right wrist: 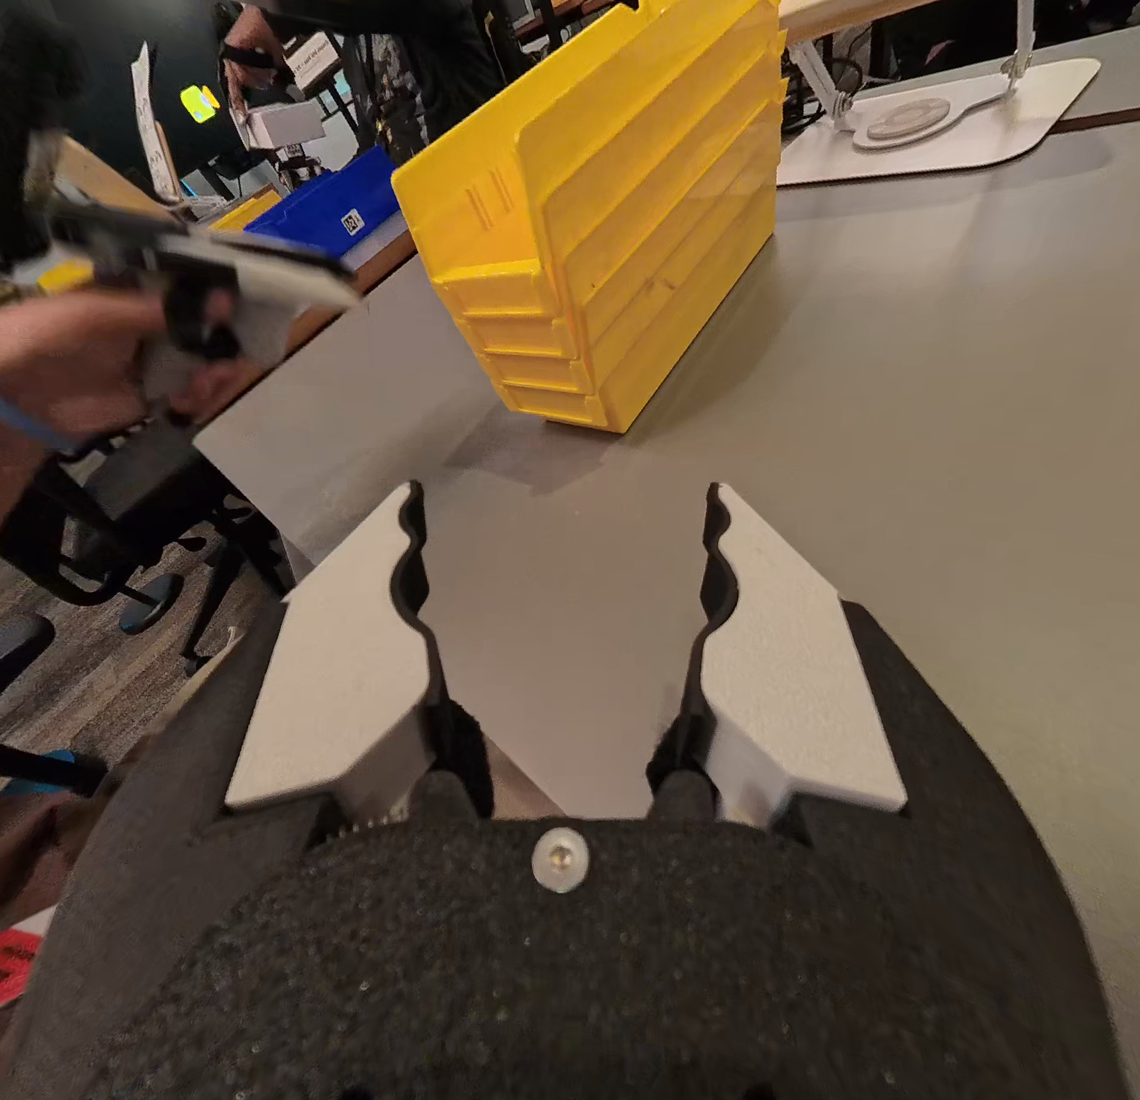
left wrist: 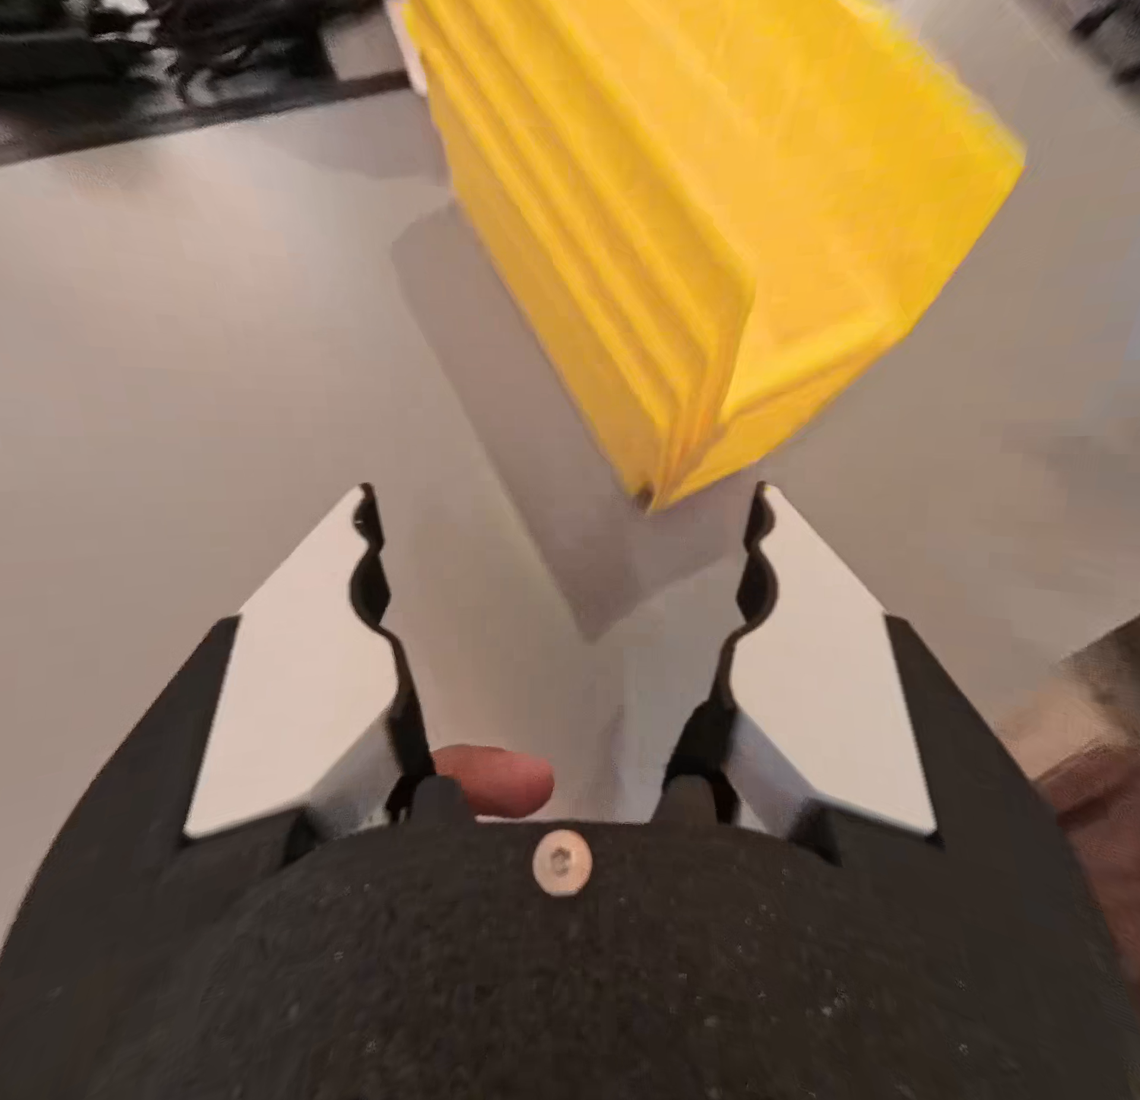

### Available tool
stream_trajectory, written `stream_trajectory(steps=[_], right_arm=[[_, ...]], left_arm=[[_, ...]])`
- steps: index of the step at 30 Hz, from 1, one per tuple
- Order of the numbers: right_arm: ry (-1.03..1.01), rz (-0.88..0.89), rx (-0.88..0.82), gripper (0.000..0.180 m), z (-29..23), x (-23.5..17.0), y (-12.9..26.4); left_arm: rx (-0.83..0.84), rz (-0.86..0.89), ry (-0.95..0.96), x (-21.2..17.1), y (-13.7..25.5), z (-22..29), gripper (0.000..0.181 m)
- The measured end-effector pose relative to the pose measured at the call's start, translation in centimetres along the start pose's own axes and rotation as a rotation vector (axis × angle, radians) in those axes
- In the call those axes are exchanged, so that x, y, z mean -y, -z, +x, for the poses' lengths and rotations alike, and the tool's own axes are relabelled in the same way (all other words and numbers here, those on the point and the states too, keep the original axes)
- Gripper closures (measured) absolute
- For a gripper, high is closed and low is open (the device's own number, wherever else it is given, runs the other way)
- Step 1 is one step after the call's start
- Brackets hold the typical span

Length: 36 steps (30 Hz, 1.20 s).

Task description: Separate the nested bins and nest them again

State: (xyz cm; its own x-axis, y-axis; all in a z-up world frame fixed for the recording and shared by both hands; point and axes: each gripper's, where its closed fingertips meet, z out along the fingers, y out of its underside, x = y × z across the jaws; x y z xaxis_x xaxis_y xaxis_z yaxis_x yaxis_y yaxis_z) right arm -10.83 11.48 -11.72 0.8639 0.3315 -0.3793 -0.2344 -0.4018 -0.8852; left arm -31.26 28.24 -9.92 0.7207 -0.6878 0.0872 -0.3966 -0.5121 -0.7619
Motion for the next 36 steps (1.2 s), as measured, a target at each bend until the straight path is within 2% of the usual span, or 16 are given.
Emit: stream_trajectory(steps=[3,6,9,12,14,18,20,21,25,36], right_arm=[[-0.023,-0.011,0.02,0.089,-0.5,-0.7,0.8],[-0.061,0.013,0.043,0.089,-1.4,-0.5,1.9],[-0.048,0.004,0.005,0.089,-0.9,-0.9,2.8],[-0.05,-0.006,-0.028,0.089,-0.4,-1.4,3.9],[-0.065,0.003,-0.043,0.089,-0.2,-1.7,4.9],[-0.098,0.02,-0.086,0.09,0.7,-2.1,6.9],[-0.129,0.01,-0.096,0.092,1.1,-2.6,7.7],[-0.15,0.008,-0.102,0.092,1.4,-2.8,8.2],[-0.223,0.065,-0.083,0.093,1.5,-2.1,9.2],[-0.17,-0.021,-0.041,0.095,0.2,-2.8,6.4]], left_arm=[[-0.037,-0.027,-0.008,6.8,-1.5,0.3,0.042],[0.022,-0.176,-0.048,11.5,-4.1,-0.6,0.022],[0.112,-0.332,-0.052,14.7,-6.8,-0.6,0.022],[0.12,-0.426,0.061,16.8,-10.0,1.2,0.028],[0.131,-0.473,0.143,17.1,-12.1,2.1,0.03],[0.268,-0.532,0.214,17.0,-14.5,0.0,0.031],[0.232,-0.561,0.281,16.3,-15.4,0.3,0.039],[0.197,-0.608,0.289,15.5,-15.6,0.7,0.052],[0.14,-0.656,0.356,14.9,-16.2,1.0,0.067],[0.129,-0.708,0.321,15.4,-16.0,2.0,0.081]])
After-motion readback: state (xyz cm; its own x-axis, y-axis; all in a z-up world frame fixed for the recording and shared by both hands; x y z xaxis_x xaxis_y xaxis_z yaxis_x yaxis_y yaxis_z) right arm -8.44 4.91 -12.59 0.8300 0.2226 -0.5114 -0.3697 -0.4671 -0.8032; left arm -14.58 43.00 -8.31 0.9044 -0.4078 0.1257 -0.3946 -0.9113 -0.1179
